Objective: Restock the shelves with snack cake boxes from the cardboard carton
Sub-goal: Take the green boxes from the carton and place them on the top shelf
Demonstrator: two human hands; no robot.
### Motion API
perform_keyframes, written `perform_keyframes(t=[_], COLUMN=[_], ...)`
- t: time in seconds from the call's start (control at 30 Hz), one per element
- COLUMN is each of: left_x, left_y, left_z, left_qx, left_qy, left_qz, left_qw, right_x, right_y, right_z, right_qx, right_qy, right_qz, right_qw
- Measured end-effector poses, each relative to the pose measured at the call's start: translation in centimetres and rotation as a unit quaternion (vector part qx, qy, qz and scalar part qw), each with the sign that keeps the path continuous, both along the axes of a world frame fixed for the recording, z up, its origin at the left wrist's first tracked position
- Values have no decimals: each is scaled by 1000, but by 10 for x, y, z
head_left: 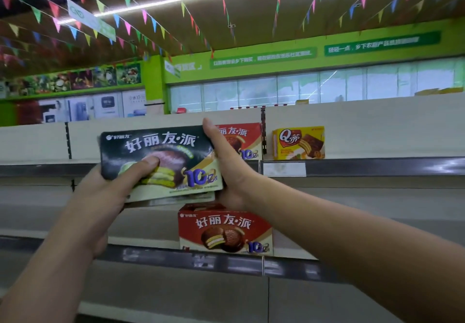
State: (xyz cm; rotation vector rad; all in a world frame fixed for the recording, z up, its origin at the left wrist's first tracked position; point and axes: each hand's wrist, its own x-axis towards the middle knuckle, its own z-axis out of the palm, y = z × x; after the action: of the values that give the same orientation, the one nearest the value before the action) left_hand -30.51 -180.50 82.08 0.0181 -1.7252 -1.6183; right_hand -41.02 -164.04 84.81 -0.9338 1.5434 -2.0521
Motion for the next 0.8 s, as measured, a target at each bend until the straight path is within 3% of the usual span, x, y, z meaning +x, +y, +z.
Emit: perform_keyframes(t=[0.27, 0.8], left_x=[-17, -56], left_y=[43, 151], left_z=[26, 78], left_qx=[-24, -75], left_qy=[21, 53], left_qz=[-39, -121], left_qw=[999, 988], right_x=[-5, 4], right_y=[50, 178], right_z=[23, 68], right_qx=[3, -51], right_qy=[29, 75], right_qz=[-61, -91], right_qw=[998, 992])
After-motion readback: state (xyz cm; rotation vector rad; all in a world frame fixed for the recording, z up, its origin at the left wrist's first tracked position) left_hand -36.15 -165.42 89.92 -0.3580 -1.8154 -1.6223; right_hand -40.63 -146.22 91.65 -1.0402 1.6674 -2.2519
